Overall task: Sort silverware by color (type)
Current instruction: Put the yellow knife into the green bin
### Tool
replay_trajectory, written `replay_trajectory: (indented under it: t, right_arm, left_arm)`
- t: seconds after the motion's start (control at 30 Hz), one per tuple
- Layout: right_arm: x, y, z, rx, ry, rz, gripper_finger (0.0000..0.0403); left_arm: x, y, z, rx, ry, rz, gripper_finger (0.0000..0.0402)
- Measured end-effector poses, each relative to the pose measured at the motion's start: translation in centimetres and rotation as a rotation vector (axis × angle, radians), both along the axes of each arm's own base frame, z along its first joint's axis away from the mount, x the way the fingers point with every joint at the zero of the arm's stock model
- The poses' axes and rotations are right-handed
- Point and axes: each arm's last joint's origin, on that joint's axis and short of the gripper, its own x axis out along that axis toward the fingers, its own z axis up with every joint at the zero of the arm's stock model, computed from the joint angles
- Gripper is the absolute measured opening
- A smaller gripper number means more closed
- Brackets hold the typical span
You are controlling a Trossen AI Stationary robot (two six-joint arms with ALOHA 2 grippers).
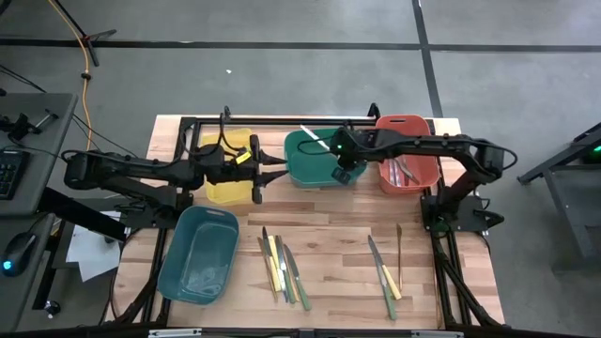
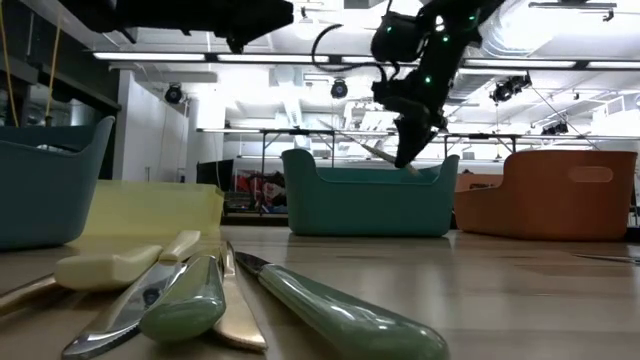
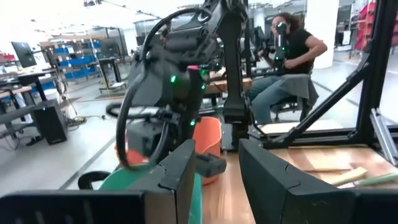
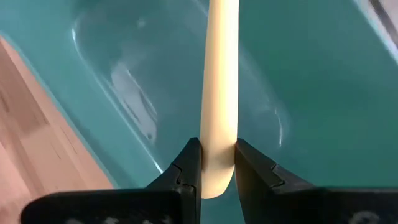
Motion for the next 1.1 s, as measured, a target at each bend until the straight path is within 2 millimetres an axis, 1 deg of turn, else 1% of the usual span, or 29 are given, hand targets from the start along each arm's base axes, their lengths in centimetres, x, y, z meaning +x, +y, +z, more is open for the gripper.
replay_trajectory:
  t: [0.13, 0.3, 0.43, 0.53, 0.73, 0.8, 1.0, 1.1]
  right_arm:
    - [0.7, -0.6, -1.3, 0.044, 0.151, 0.042, 0.0051]
    - [2.2, -1.5, -2.9, 0.086, 0.263, 0.073, 0.0051]
    - [3.5, -1.9, -4.1, 0.116, 0.280, 0.100, 0.0051]
    - [4.2, -2.2, -5.1, 0.147, 0.308, 0.117, 0.0051]
    - [4.4, -3.1, -6.1, 0.165, 0.336, 0.090, 0.0052]
    - [4.3, -3.3, -6.2, 0.168, 0.334, 0.076, 0.0066]
    - [4.4, -3.3, -6.1, 0.168, 0.322, 0.065, 0.0128]
    - [4.4, -3.3, -6.1, 0.169, 0.323, 0.068, 0.0147]
  left_arm:
    - [-0.1, -0.3, 0.2, -0.023, -0.010, -0.015, 0.0115]
    - [-0.7, -1.0, 1.0, -0.026, -0.043, -0.047, 0.0115]
    - [-1.6, -1.7, 1.7, -0.008, -0.059, -0.072, 0.0115]
    - [-2.2, -2.1, 2.1, -0.007, -0.054, -0.089, 0.0115]
    - [-3.4, -2.4, 2.7, -0.008, -0.042, -0.102, 0.0115]
    - [-3.6, -2.4, 2.7, -0.008, -0.038, -0.102, 0.0115]
    - [-3.6, -2.4, 2.6, -0.009, -0.027, -0.100, 0.0115]
    - [-3.6, -2.4, 2.6, -0.009, -0.025, -0.099, 0.0115]
